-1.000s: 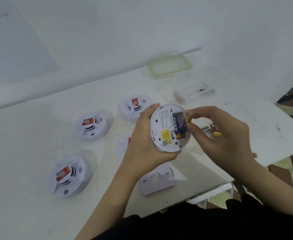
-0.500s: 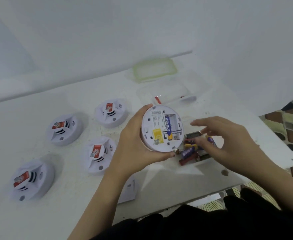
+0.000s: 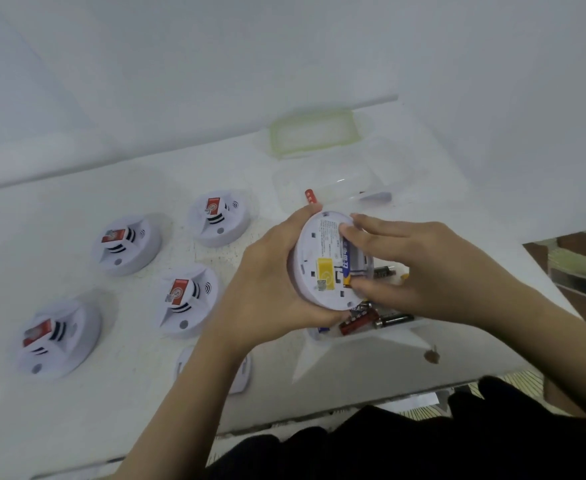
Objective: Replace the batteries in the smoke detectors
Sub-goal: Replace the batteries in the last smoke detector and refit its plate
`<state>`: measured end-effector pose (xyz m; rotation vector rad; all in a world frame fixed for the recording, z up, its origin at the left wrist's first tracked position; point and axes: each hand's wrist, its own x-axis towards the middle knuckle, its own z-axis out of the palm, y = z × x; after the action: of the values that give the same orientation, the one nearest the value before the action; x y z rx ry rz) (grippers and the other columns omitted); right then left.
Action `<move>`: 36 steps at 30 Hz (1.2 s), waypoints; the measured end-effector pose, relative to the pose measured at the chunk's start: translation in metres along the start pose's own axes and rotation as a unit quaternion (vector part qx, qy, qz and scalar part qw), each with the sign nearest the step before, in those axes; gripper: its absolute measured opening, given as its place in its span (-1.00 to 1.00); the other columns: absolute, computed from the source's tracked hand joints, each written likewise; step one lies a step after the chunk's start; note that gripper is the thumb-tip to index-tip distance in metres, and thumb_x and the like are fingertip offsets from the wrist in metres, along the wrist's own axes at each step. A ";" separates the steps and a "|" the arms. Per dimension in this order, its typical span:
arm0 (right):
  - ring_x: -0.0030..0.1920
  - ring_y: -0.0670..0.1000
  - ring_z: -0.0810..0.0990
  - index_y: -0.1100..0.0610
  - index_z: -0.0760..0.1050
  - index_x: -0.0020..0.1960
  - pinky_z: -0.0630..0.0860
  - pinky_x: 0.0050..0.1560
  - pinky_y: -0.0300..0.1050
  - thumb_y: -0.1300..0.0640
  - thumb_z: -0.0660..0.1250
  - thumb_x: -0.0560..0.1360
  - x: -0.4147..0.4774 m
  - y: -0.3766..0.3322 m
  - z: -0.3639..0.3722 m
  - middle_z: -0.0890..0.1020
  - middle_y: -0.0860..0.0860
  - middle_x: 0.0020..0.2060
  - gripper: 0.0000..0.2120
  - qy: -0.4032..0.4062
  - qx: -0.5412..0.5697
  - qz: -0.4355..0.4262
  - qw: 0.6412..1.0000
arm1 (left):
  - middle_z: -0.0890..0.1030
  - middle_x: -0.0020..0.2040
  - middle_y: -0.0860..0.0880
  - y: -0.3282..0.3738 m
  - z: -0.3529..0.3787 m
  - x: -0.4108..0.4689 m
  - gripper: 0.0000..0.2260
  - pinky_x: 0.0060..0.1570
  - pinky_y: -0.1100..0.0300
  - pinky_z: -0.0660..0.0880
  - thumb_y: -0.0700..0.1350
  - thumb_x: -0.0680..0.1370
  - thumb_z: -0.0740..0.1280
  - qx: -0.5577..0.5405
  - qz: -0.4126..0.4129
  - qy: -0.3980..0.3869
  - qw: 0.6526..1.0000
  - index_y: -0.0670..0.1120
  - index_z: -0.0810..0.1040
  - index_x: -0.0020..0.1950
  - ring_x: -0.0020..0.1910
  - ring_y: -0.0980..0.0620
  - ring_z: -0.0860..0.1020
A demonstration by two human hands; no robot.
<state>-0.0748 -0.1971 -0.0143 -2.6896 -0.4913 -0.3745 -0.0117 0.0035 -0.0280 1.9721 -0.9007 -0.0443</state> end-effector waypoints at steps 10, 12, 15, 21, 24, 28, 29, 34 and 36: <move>-0.24 0.21 0.67 0.28 0.59 0.14 0.61 -0.37 0.00 0.07 0.19 0.33 0.000 0.008 0.008 0.61 0.25 0.12 -0.52 0.014 -0.016 -0.066 0.998 | 0.58 0.18 -0.07 -0.004 0.006 0.003 -0.16 0.08 0.03 0.57 -0.11 0.16 0.65 -0.037 -0.019 0.009 0.999 -0.21 0.40 0.38 0.17 0.00 0.57; -0.09 0.25 0.67 0.27 0.53 0.23 0.63 -0.24 0.07 0.07 0.16 0.38 -0.003 0.010 0.010 0.52 0.29 0.25 -0.50 0.004 -0.011 -0.060 0.998 | 0.59 0.14 -0.03 -0.004 0.005 0.005 -0.20 0.07 0.10 0.57 -0.08 0.17 0.64 -0.034 -0.014 0.014 0.999 -0.15 0.42 0.35 0.14 0.03 0.57; 0.14 0.25 0.59 0.22 0.41 0.37 0.60 -0.03 0.11 -0.03 0.13 0.46 -0.007 0.013 0.014 0.35 0.25 0.40 -0.45 -0.029 0.038 -0.035 0.998 | 0.60 0.09 0.00 -0.005 0.005 0.004 -0.24 0.03 0.12 0.58 -0.11 0.17 0.64 -0.045 -0.014 0.024 0.999 -0.05 0.42 0.32 0.09 0.03 0.59; 0.21 0.05 0.56 0.18 0.49 0.30 0.57 0.07 -0.06 -0.07 0.14 0.53 -0.011 0.016 0.013 0.37 0.09 0.41 -0.53 -0.007 0.076 -0.020 0.997 | 0.58 0.13 0.07 -0.008 0.007 0.001 -0.21 0.07 0.24 0.53 -0.10 0.17 0.63 -0.050 -0.017 0.020 0.998 -0.13 0.40 0.33 0.14 0.06 0.58; 0.22 -0.11 0.50 0.17 0.61 0.11 0.45 0.17 -0.27 0.03 0.20 0.52 -0.019 0.017 0.010 0.43 -0.01 0.33 -0.68 0.061 0.119 -0.012 0.991 | 0.53 0.17 0.24 -0.011 0.000 0.002 -0.19 0.10 0.43 0.43 -0.05 0.17 0.63 -0.028 -0.008 0.025 0.999 -0.09 0.36 0.34 0.19 0.24 0.52; 0.26 -0.14 0.48 0.08 0.64 -0.07 0.45 0.20 -0.19 0.06 0.24 0.43 -0.027 0.024 0.000 0.50 -0.04 0.30 -0.77 0.030 0.141 0.011 0.989 | 0.45 0.21 0.20 -0.016 -0.009 0.004 -0.16 0.11 0.53 0.36 0.01 0.18 0.61 0.022 -0.012 0.036 0.999 -0.14 0.32 0.37 0.22 0.36 0.43; 0.29 -0.13 0.45 0.04 0.64 -0.05 0.44 0.21 -0.18 0.04 0.22 0.41 -0.026 0.026 -0.003 0.48 -0.05 0.32 -0.75 -0.007 0.133 0.010 0.991 | 0.43 0.21 0.24 -0.017 -0.010 0.005 -0.16 0.11 0.54 0.35 0.03 0.19 0.58 0.022 -0.013 0.042 0.999 -0.12 0.30 0.37 0.23 0.38 0.41; 0.19 -0.13 0.45 0.04 0.62 0.04 0.27 0.22 -0.38 0.04 0.14 0.38 0.006 0.041 -0.009 0.59 -0.06 0.16 -0.64 -0.031 0.107 0.029 0.993 | 0.35 0.23 0.39 -0.025 -0.012 0.011 -0.18 0.15 0.41 0.42 -0.02 0.19 0.50 -0.025 -0.023 0.068 0.997 -0.02 0.24 0.39 0.28 0.25 0.39; 0.02 -0.05 0.53 0.09 0.63 0.01 0.34 0.13 -0.28 0.10 0.16 0.40 0.030 0.052 -0.009 0.66 -0.02 -0.01 -0.69 0.016 0.084 0.050 0.995 | 0.36 0.28 0.25 -0.027 -0.011 0.016 -0.17 0.16 0.36 0.44 -0.05 0.20 0.51 -0.043 -0.030 0.080 0.995 -0.02 0.22 0.39 0.31 0.19 0.40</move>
<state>-0.0292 -0.2375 -0.0135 -2.5301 -0.3603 -0.3324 0.0195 0.0097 -0.0372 1.8935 -0.7248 0.0392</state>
